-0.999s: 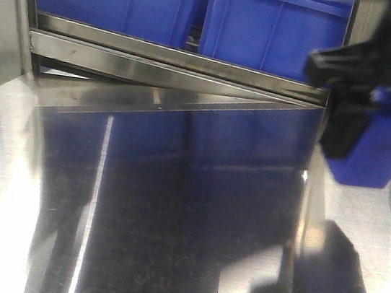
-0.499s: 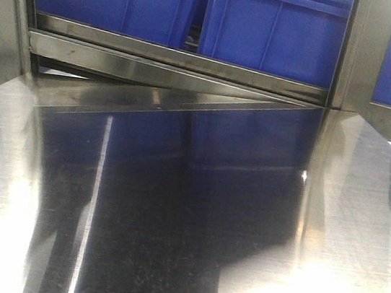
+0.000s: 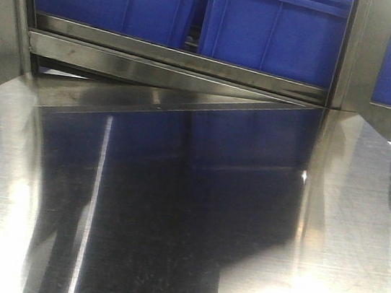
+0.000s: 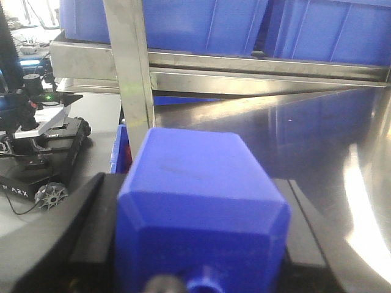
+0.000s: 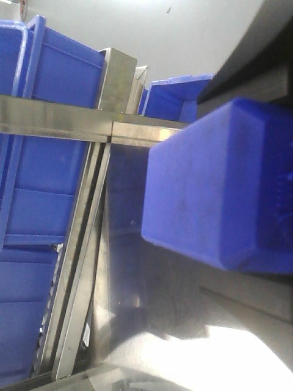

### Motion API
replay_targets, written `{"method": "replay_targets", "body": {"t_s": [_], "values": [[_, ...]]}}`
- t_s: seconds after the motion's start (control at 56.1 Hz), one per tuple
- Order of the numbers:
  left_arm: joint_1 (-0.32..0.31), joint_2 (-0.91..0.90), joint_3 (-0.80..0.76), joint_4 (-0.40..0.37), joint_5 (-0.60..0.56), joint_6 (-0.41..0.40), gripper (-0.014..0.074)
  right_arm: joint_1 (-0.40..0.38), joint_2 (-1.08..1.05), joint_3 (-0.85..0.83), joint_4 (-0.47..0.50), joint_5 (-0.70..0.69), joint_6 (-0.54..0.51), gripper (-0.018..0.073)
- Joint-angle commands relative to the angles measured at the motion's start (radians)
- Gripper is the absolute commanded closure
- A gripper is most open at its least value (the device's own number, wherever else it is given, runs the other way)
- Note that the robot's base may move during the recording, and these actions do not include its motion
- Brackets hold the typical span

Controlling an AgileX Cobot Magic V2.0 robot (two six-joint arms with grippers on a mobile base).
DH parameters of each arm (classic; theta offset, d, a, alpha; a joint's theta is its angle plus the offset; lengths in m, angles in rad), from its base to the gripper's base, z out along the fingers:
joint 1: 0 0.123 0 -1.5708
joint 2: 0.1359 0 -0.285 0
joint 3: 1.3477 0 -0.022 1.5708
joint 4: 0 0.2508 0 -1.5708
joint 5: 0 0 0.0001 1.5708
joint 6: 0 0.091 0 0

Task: Pick and sort blue part to right shelf
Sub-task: 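Lift the held blue part off the shelf with the right gripper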

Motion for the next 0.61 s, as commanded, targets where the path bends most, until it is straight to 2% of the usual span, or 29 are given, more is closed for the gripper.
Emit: {"method": "replay_targets", "body": {"t_s": [0.0, 0.589], "values": [[-0.009, -0.022, -0.025, 0.008, -0.084, -0.001, 0.0265, -0.002, 0.014, -0.025, -0.044, -0.095, -0.008, 0.0431], [-0.009, -0.022, -0.025, 0.008, -0.084, -0.001, 0.0265, -0.002, 0.014, -0.025, -0.043, -0.077, -0.008, 0.0431]]}}
